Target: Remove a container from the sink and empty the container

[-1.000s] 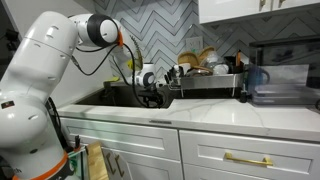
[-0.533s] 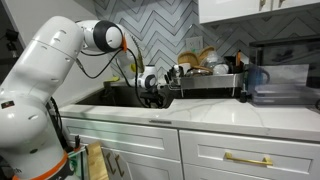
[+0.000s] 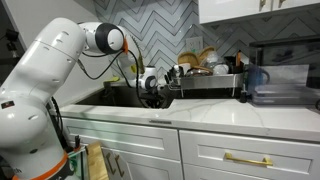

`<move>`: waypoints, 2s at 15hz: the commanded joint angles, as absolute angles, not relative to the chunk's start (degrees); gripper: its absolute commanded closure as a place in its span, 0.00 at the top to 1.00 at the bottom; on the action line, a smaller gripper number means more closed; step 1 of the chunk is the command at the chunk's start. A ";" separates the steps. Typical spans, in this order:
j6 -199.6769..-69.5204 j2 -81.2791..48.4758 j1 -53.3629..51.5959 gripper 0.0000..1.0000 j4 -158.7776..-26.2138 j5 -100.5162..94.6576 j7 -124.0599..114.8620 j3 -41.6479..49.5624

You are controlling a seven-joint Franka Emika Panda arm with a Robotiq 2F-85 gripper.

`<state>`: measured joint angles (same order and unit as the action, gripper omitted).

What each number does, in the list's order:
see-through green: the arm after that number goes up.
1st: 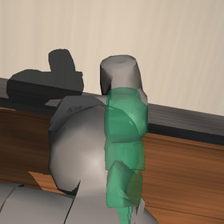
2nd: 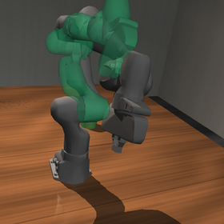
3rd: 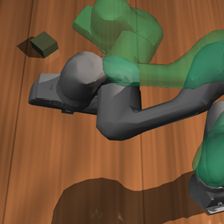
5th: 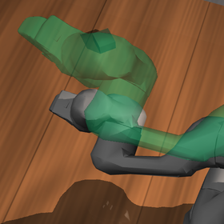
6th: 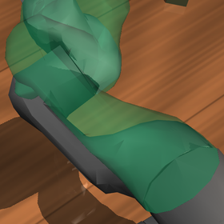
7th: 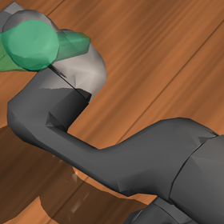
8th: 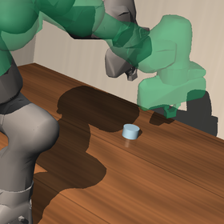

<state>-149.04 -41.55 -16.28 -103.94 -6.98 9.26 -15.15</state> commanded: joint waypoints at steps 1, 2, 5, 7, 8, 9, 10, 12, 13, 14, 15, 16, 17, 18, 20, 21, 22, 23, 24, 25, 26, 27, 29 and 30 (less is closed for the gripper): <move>-148.66 -42.44 -15.54 0.00 -103.16 -5.86 11.63 -16.36; -148.61 -42.43 -15.50 0.01 -103.14 -5.86 11.95 -16.48; -148.60 -42.51 -14.93 0.02 -102.76 -5.32 13.31 -17.38; -148.43 -42.00 -14.59 0.02 -102.72 -4.79 13.95 -18.04; -147.76 -41.46 -14.69 0.02 -102.79 -4.74 14.05 -18.17; -146.99 -40.53 -14.87 0.02 -103.06 -4.85 14.00 -18.21; -146.43 -39.74 -15.00 0.02 -103.28 -4.97 13.89 -18.23; -144.67 -37.49 -15.36 0.02 -104.10 -5.29 13.47 -18.14; -143.71 -36.60 -15.48 0.02 -104.26 -5.30 13.34 -18.13; -142.22 -35.70 -15.68 0.02 -104.31 -5.30 13.14 -18.04; -140.58 -34.98 -15.88 0.02 -104.18 -5.17 12.87 -17.96; -139.29 -34.38 -15.97 0.02 -104.09 -5.10 12.95 -17.95; -138.22 -33.92 -16.02 0.02 -103.93 -5.01 13.08 -17.94; -137.39 -33.78 -16.00 0.02 -103.66 -4.85 13.16 -17.89; -137.28 -34.06 -15.72 0.02 -103.25 -4.49 13.94 -18.04; -137.49 -34.41 -15.68 0.02 -103.00 -4.31 14.04 -18.06; -137.76 -35.30 -15.65 0.02 -102.45 -4.13 14.30 -18.12; -138.02 -36.02 -15.56 0.02 -102.11 -3.80 14.53 -18.24; -138.44 -36.74 -15.61 0.02 -101.81 -3.63 14.54 -18.20; -139.10 -37.60 -15.67 0.02 -101.47 -3.47 14.52 -18.13; -139.50 -38.55 -15.66 0.02 -101.02 -3.26 14.66 -18.21; -139.94 -39.85 -15.65 0.02 -100.34 -3.06 14.91 -18.30; -140.40 -41.82 -15.94 0.02 -99.20 -3.10 14.94 -18.05; -140.58 -42.59 -15.97 0.02 -98.67 -3.09 14.91 -18.01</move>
